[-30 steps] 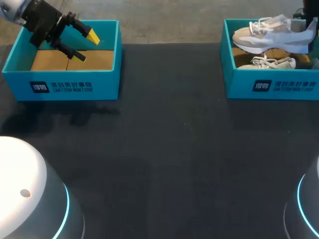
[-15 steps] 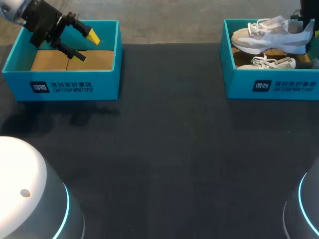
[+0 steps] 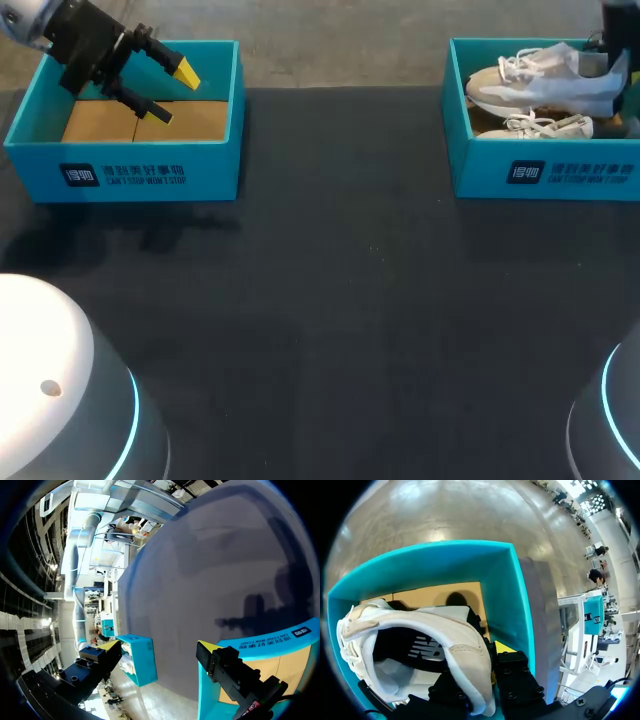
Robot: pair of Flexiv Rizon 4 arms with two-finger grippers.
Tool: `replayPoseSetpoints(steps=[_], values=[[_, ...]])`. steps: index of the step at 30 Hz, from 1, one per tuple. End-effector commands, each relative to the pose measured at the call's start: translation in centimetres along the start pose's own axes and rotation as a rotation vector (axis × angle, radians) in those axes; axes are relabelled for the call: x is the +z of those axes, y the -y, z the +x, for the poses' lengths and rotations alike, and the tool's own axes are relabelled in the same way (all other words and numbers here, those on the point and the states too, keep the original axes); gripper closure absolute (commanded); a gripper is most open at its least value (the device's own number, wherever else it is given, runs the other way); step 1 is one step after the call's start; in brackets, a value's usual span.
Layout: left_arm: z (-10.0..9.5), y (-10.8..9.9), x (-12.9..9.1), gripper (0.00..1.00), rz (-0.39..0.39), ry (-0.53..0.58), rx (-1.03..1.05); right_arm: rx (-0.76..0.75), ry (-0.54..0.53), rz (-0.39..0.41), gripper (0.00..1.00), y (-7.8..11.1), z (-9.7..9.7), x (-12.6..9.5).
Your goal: Take the shoe out of the shoebox, open the shoe tongue, remove and reinsert the insole, then place the shoe into the shoebox
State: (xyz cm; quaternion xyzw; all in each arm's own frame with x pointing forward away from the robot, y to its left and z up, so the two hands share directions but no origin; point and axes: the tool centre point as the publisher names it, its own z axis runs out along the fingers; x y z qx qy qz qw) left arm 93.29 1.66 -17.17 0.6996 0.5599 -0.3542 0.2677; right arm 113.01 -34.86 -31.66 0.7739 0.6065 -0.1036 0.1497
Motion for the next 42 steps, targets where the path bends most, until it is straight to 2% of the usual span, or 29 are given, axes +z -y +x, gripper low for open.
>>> replayPoseSetpoints(steps=[1,29,42], values=[[0.0,0.0,-0.1,0.00,0.002,-0.002,0.001,0.002,-0.001,0.004,1.00,-0.6,0.0,0.6],[0.0,0.0,-0.1,0.00,0.002,-0.002,0.001,0.013,0.016,0.047,1.00,-0.9,0.4,4.3],[0.0,0.0,-0.1,0.00,0.002,-0.002,0.001,0.019,0.022,0.061,1.00,-0.9,0.9,5.2]])
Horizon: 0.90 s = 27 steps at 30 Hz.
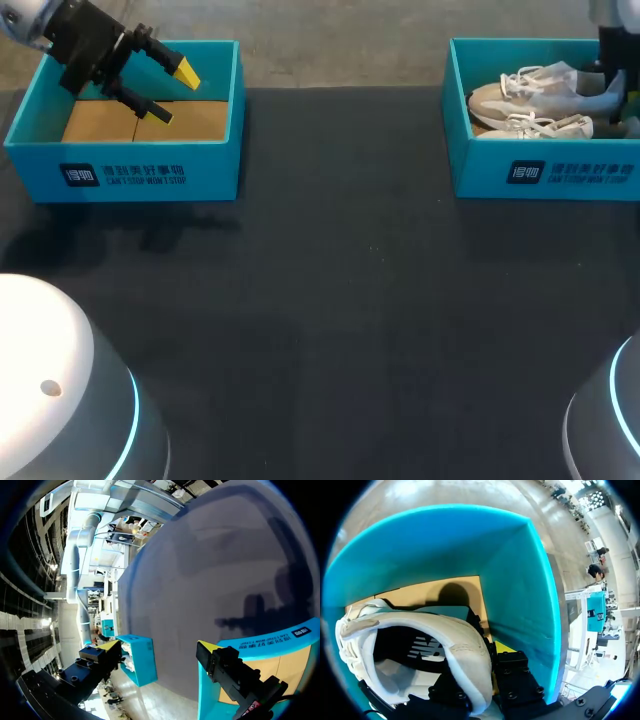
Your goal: Take the shoe out of the shoebox, open the shoe tongue, remove and reinsert the insole, then place the shoe into the shoebox
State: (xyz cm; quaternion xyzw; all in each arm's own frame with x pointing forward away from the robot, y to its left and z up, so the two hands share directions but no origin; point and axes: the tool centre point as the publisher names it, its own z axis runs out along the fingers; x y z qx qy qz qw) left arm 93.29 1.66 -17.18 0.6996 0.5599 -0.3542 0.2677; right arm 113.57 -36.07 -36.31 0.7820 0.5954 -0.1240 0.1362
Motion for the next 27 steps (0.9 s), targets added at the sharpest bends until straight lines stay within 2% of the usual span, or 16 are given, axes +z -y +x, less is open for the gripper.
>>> replayPoseSetpoints(steps=[1,5,6,9,23,27], values=[[0.0,0.0,-0.1,0.00,0.002,-0.002,0.001,0.001,0.006,0.012,1.00,-0.6,0.3,0.4],[0.0,0.0,-0.1,0.00,0.002,-0.002,0.001,0.004,0.007,0.015,1.00,-0.6,0.4,0.5],[0.0,0.0,-0.1,0.00,0.002,-0.002,0.001,0.005,0.007,0.016,0.74,-0.7,0.4,0.5],[0.0,0.0,-0.1,0.00,0.002,-0.002,0.001,0.009,0.007,0.015,0.62,-0.7,0.4,0.2],[0.0,0.0,-0.1,0.00,0.002,-0.002,0.001,0.015,-0.012,-0.014,0.60,-0.5,0.1,-2.2],[0.0,0.0,-0.1,0.00,0.002,-0.002,0.001,0.028,-0.042,-0.050,0.59,-0.6,-0.3,-4.4]])
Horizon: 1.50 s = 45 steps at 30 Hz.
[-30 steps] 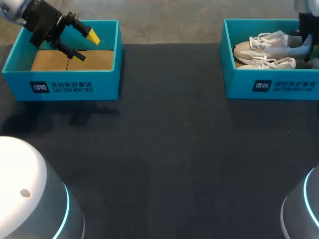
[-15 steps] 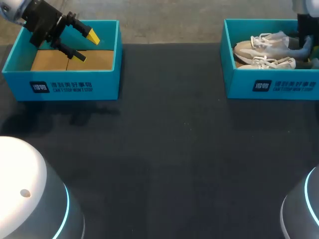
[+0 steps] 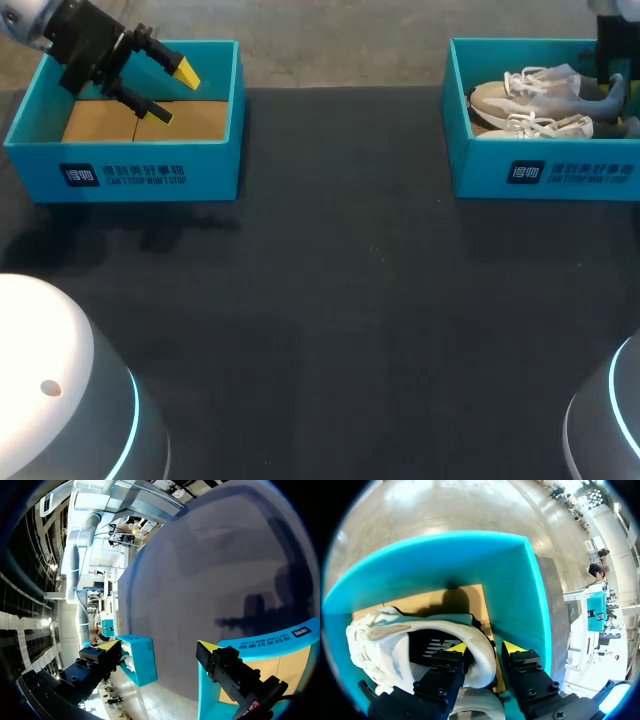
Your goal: Take the shoe out of the shoebox, open the shoe tongue, remove and reinsert the insole, then place the shoe into the shoebox
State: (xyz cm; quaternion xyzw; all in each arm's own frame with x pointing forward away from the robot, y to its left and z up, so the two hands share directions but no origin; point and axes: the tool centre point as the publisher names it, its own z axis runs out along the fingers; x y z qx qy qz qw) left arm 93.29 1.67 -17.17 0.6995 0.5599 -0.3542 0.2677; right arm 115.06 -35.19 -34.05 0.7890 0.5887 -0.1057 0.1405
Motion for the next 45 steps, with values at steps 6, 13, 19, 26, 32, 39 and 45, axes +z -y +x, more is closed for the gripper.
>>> replayPoseSetpoints(steps=[6,13,19,26,32,39,45], values=[[0.0,0.0,-0.1,0.00,0.002,-0.002,0.001,0.018,-0.080,-0.063,0.56,0.7,-1.2,-5.4],[0.0,0.0,-0.1,0.00,0.002,-0.002,0.001,-0.004,-0.154,-0.092,0.51,2.0,-1.4,-9.0],[0.0,0.0,-0.1,0.00,0.002,-0.002,0.001,-0.020,-0.224,-0.115,0.38,4.2,-1.6,-11.6],[0.0,0.0,-0.1,0.00,0.002,-0.002,0.001,-0.016,-0.260,-0.118,0.33,7.1,-1.6,-13.5],[0.0,0.0,-0.1,0.00,0.002,-0.002,0.001,-0.023,-0.279,-0.120,0.11,10.2,-1.3,-14.5],[0.0,0.0,-0.1,0.00,0.002,-0.002,0.001,-0.025,-0.299,-0.127,0.02,13.4,-0.7,-15.4],[0.0,0.0,-0.1,0.00,0.002,-0.002,0.001,-0.009,-0.325,-0.117,0.00,15.3,-0.9,-15.9]])
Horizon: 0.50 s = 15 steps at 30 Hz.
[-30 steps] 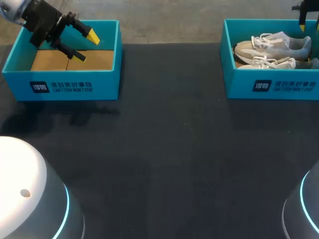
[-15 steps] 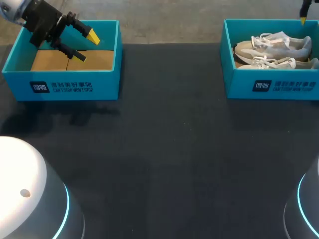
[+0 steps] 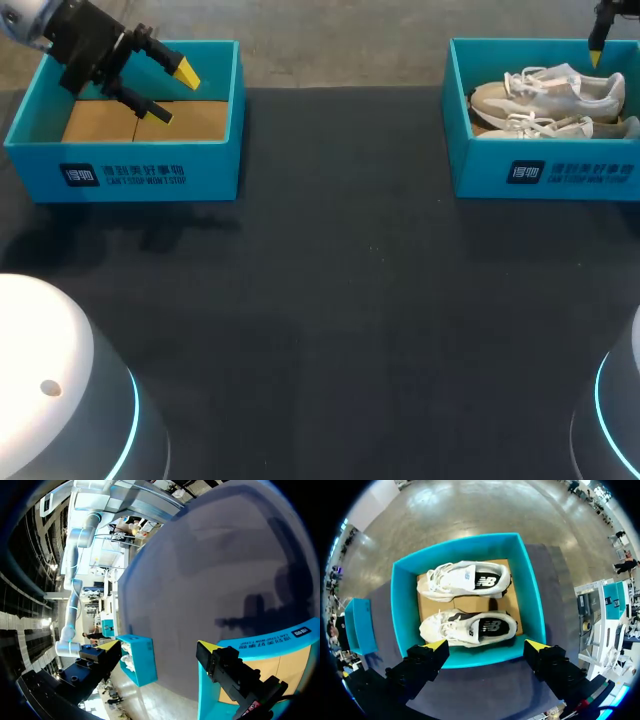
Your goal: Take the shoe out of the shoebox, open the shoe tongue, remove and reinsert the insole, then place the shoe into the shoebox
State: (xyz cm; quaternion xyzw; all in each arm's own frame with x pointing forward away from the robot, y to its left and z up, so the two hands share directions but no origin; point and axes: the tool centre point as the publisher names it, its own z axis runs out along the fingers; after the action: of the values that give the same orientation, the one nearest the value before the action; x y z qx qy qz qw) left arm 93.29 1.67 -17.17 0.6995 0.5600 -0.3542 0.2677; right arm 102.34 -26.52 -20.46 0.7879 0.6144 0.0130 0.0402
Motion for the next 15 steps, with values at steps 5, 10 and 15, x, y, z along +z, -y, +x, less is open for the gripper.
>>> replayPoseSetpoints(steps=[5,10,15], values=[[-0.7,-0.3,0.1,0.00,-0.055,-0.085,-0.166,0.001,-0.010,-0.131,0.00,2.1,-0.4,-0.4],[-1.6,-0.8,0.1,0.00,-0.166,-0.098,-0.373,0.001,-0.010,-0.131,0.00,2.1,-0.4,-0.4],[-2.8,-2.3,-0.6,0.00,-0.319,0.057,-0.754,0.001,-0.010,-0.131,0.00,2.1,-0.4,-0.4]])
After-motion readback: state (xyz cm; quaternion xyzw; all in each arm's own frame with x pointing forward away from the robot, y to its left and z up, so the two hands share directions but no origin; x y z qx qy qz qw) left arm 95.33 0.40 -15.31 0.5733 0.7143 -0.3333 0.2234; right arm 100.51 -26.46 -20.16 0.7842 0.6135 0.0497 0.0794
